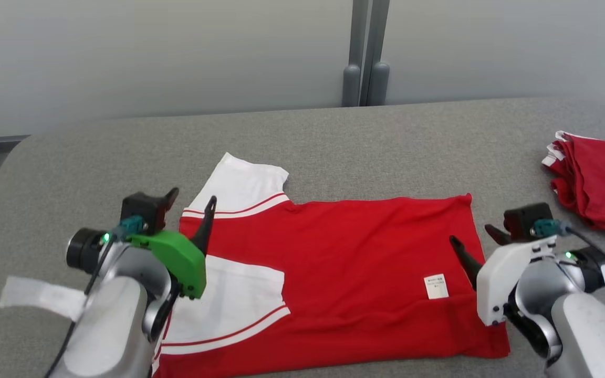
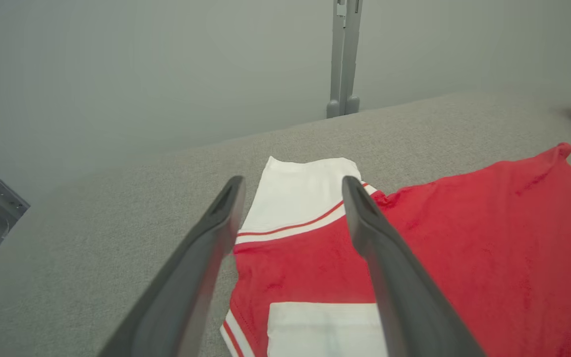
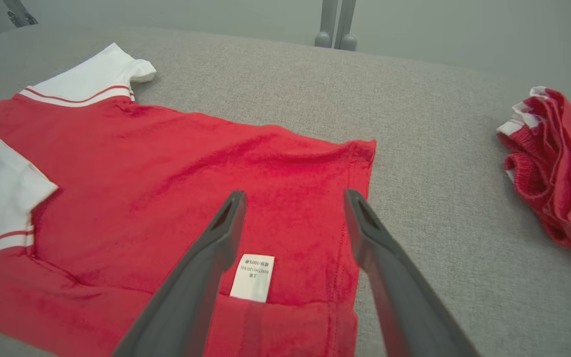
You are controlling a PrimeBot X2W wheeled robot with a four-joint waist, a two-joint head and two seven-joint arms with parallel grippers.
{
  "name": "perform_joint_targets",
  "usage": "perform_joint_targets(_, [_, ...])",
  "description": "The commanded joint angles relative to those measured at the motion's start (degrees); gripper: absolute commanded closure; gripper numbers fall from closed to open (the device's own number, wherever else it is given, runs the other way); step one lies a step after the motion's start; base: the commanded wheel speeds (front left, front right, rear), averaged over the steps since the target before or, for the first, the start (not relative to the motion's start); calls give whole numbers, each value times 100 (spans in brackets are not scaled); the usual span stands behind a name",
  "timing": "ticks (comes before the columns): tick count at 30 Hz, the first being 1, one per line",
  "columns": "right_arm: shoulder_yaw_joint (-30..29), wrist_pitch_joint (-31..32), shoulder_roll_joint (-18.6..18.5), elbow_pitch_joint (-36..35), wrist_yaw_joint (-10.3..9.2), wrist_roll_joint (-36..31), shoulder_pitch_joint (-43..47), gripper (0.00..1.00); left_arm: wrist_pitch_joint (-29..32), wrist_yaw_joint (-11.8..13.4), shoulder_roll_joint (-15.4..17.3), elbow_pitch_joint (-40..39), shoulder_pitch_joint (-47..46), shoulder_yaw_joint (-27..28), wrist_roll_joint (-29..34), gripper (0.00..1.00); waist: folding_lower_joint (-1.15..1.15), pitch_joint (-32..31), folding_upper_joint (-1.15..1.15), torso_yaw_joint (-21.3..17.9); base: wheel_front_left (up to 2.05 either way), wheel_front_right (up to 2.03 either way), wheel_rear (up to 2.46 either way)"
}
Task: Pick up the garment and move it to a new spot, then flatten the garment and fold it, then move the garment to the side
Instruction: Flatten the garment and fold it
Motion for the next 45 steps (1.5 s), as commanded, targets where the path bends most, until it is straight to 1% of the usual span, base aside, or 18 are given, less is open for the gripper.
perform_joint_targets(1, [37,196,-123,-97,-4,101,-251,0,162,-16,64,85,-304,-21,-28,0,0,275,0,-178,0,0,0])
perform_joint_targets(7, [559,1360,-634,-478,-4,583,-1253,0,1001,-34,337,531,-1618,-158,-53,0,0,1219,0,-516,0,0,0])
perform_joint_targets(10, [829,1738,-885,-579,-6,759,-1740,0,1286,-41,426,758,-2175,-209,-130,0,0,1645,0,-690,0,0,0])
perform_joint_targets(12, [937,1845,-1011,-641,-5,810,-2048,0,1418,-41,481,878,-2492,-299,-169,0,0,1909,0,-775,0,0,0])
perform_joint_targets(15, [1053,1906,-1134,-663,-5,849,-2414,0,1542,-42,594,1064,-2885,-502,-248,0,0,2252,0,-880,0,0,0])
perform_joint_targets(18, [1097,1847,-1158,-679,-5,858,-2707,0,1723,-29,737,1357,-3210,-589,-237,0,0,2523,0,-980,0,0,0])
perform_joint_targets(19, [1132,1798,-1158,-691,-5,823,-2787,0,1803,61,780,1483,-3283,-584,-191,0,0,2581,0,-1015,0,0,0])
perform_joint_targets(21, [1154,1626,-1131,-723,-5,742,-2912,0,1902,123,788,1646,-3432,-587,-169,0,0,2675,0,-1075,0,0,0])
perform_joint_targets(27, [1280,1429,-1086,-742,-5,757,-2915,0,2076,78,812,1952,-3694,-625,-257,0,0,2861,0,-1150,0,0,0])
perform_joint_targets(32, [1279,1364,-1134,-743,-5,762,-2883,0,2132,247,887,2126,-3858,-649,-166,0,0,2942,0,-1170,0,0,0])
perform_joint_targets(35, [1252,1342,-1142,-748,-5,761,-2855,0,2164,319,872,2256,-3908,-654,-168,0,0,2969,0,-1160,0,0,0])
perform_joint_targets(36, [1246,1333,-1146,-745,-5,765,-2847,0,2191,346,859,2299,-3916,-642,-196,4,0,2970,0,-1154,0,0,0])
perform_joint_targets(37, [1243,1331,-1145,-739,-5,773,-2842,0,2235,341,855,2347,-3920,-647,-212,19,0,2968,0,-1148,0,0,0])
perform_joint_targets(39, [1230,1335,-1130,-726,-5,809,-2823,0,2319,299,779,2419,-3894,-625,-315,58,0,2957,0,-1129,0,0,0])
perform_joint_targets(41, [1224,1358,-1133,-726,-5,837,-2810,0,2414,278,736,2476,-3849,-614,-390,77,0,2945,0,-1104,0,0,0])
perform_joint_targets(42, [1216,1375,-1141,-728,-5,845,-2809,0,2457,269,717,2500,-3830,-614,-421,94,0,2939,0,-1091,0,0,0])
perform_joint_targets(43, [1210,1389,-1153,-734,-5,853,-2809,0,2499,266,681,2521,-3804,-616,-448,100,0,2935,0,-1076,0,0,0])
perform_joint_targets(45, [1187,1416,-1182,-752,-5,861,-2814,0,2552,274,627,2546,-3761,-621,-488,100,0,2922,0,-1047,0,0,0])
